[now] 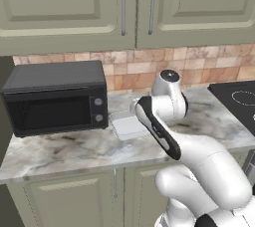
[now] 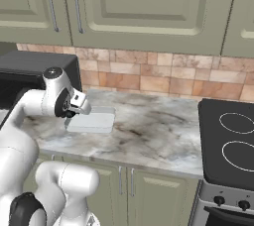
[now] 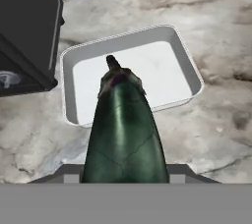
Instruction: Take the tomato and eggplant out of the freezer and place them in the tupperware container on the counter. Then put the tupperware containing the vegetables back in the freezer.
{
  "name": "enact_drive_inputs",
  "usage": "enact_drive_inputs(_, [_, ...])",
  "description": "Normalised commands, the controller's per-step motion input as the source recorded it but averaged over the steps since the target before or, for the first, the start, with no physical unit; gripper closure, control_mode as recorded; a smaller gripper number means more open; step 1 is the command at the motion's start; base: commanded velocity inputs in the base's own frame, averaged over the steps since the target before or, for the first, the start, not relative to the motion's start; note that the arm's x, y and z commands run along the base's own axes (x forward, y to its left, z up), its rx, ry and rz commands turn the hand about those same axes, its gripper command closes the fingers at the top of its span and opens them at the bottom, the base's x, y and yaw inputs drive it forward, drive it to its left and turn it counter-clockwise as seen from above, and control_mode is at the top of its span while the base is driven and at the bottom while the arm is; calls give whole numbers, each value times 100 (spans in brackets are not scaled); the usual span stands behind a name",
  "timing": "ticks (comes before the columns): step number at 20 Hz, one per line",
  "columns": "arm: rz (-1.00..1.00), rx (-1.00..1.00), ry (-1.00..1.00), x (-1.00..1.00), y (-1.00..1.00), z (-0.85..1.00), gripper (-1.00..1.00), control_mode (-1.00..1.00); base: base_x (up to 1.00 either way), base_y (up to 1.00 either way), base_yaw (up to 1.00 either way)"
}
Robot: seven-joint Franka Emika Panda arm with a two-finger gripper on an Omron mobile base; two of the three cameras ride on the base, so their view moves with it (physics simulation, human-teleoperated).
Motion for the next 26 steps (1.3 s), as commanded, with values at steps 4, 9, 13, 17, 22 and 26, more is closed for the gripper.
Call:
enact_drive_inputs(4, [0,0,3,97,3,-73,100,-100,0,0,0])
enact_drive_inputs(9, [0,0,0,67,0,-63,100,-100,0,0,0])
enact_drive_inputs(13, [0,0,2,54,0,-53,100,-100,0,0,0])
enact_drive_inputs(17, [0,1,0,26,0,-34,100,-100,0,0,0])
enact_drive_inputs(22, [0,0,0,17,0,-25,-100,-100,0,0,0])
enact_drive_inputs(26, [0,1,0,21,0,-16,-100,-100,0,0,0])
